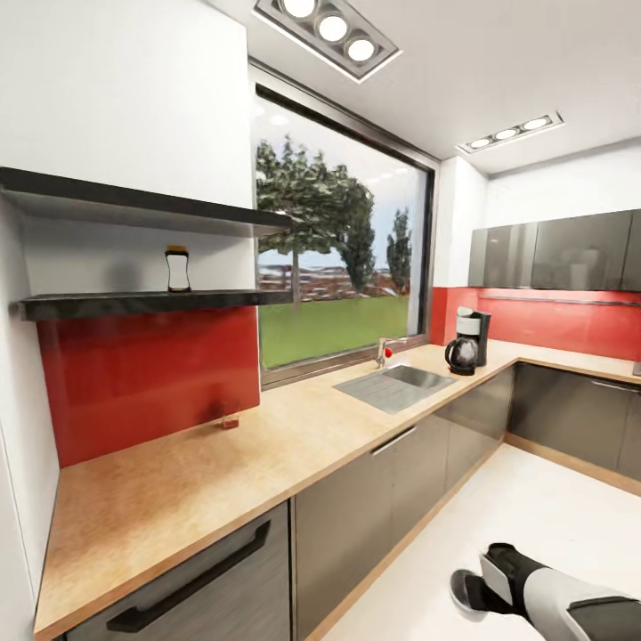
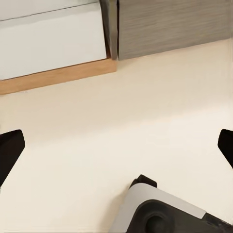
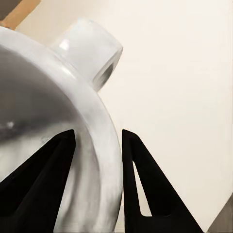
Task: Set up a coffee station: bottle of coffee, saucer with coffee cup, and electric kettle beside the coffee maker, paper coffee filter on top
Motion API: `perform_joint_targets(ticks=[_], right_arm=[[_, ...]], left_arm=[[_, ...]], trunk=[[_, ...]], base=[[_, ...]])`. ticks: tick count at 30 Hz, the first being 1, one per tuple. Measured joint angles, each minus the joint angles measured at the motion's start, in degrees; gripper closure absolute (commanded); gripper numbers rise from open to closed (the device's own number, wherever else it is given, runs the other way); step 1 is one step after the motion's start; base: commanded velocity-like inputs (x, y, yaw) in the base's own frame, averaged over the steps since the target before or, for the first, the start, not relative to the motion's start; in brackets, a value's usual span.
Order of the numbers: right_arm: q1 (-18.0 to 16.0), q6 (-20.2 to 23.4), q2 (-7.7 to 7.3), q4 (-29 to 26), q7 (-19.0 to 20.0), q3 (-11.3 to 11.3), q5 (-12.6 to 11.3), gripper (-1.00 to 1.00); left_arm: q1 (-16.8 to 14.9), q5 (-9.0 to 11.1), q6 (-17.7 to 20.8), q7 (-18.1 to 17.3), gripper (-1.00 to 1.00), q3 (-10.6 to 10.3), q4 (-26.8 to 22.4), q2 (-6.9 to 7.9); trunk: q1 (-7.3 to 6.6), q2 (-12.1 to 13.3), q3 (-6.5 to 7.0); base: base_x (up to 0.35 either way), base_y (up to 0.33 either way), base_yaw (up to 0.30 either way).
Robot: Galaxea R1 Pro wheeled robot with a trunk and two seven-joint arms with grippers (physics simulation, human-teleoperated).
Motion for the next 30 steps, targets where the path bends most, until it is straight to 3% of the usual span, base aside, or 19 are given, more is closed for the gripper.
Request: perform_joint_targets(ticks=[3,4,5,10,14,17,24,30], right_arm=[[4.67,-4.71,-0.18,-0.02,-0.01,-0.06,2.56,1.0],[7.72,-8.52,-0.34,-0.09,-0.01,-0.08,3.55,1.0],[11.43,-10.68,-0.44,-0.01,-0.03,-0.05,3.73,1.0],[19.99,-22.07,-1.68,-0.01,0.18,-0.04,4.18,1.0],[26.91,-29.46,-2.8,-0.14,4.72,0.02,4.71,1.0],[29.5,-31.84,-2.86,-0.15,5.78,0.04,5.13,1.0],[32.9,-33.19,-1.99,-0.16,9.47,0.17,9.62,1.0],[33.85,-33.55,-1.6,-0.16,9.75,0.14,10.47,1.0]], left_arm=[[0.0,0.03,-0.56,0.08,-1.0,0.04,-0.02,0.03],[0.0,0.21,-0.73,0.16,-1.0,0.28,-0.01,0.05],[0.01,0.33,-0.74,0.19,-1.0,0.45,-0.04,0.03],[0.0,0.5,-0.72,0.33,-1.0,0.59,-0.13,-0.18],[-0.02,0.54,-0.8,0.35,-1.0,0.64,-0.38,-0.58],[0.01,0.61,-0.9,0.33,-1.0,0.59,-0.55,-1.7],[0.02,0.39,-0.97,0.15,-1.0,0.37,-0.72,-4.71],[0.0,0.73,-0.99,0.23,-1.0,0.48,-0.73,-5.16]], trunk=[[0.01,0.01,0.0],[0.0,-0.01,0.02],[0.01,0.01,0.0],[0.0,0.0,0.0],[0.0,0.0,0.0],[0.0,0.0,0.0],[0.01,0.0,0.01],[0.0,0.0,0.01]], base=[[0.0,0.0,-0.003],[0.0,0.0,0.0],[0.0,0.0,0.0],[0.0,0.0,0.0],[0.0,0.0,0.0],[0.0,0.0,0.0],[0.0,0.0,0.0],[0.019,-0.013,0.0]])
